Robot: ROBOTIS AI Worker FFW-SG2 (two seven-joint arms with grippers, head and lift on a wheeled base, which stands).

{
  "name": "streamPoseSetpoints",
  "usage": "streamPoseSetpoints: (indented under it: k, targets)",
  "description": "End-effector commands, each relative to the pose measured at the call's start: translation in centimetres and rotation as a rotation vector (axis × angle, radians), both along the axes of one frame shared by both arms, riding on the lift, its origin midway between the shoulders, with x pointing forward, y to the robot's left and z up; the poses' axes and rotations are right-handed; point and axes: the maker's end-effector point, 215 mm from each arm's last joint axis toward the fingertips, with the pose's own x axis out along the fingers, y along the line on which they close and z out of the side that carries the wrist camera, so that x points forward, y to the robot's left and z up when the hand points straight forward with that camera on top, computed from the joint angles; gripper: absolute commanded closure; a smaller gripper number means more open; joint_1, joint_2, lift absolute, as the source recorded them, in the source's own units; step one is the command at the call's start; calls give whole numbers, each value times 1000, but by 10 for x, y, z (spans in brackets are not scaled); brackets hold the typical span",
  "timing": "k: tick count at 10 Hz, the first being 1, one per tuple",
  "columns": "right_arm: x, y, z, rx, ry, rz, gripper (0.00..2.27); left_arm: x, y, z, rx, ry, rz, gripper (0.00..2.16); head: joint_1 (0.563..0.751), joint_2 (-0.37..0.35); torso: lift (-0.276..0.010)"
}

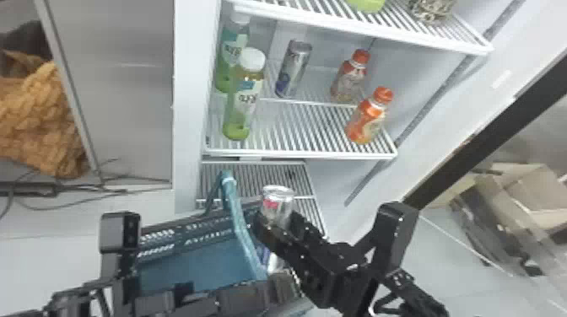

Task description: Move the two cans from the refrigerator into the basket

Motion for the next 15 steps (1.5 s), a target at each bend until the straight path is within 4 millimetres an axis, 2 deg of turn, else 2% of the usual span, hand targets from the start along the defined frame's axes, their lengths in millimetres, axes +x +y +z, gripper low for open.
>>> streamPoseSetpoints:
  k: [1, 3, 5, 12, 15]
  targets:
    - [2, -3, -2, -3, -1, 2, 726, 0, 0, 0, 0, 0, 0, 1161, 695, -350, -276]
    - [8, -7, 4, 3, -31, -4, 556, 0, 0, -1, 1, 1, 1, 1161, 695, -350, -276]
    - [15, -11, 15, 7, -83, -18, 521, 0, 0, 0, -2, 0, 0, 1161, 695, -350, -276]
    - [40, -40, 71, 2, -305, -102, 513, 1, 0, 1, -1, -3, 4, 1161, 695, -350, -276]
    - [56, -64, 92, -26, -408, -156, 513, 1, 0, 0, 1, -2, 3, 1161, 695, -350, -276]
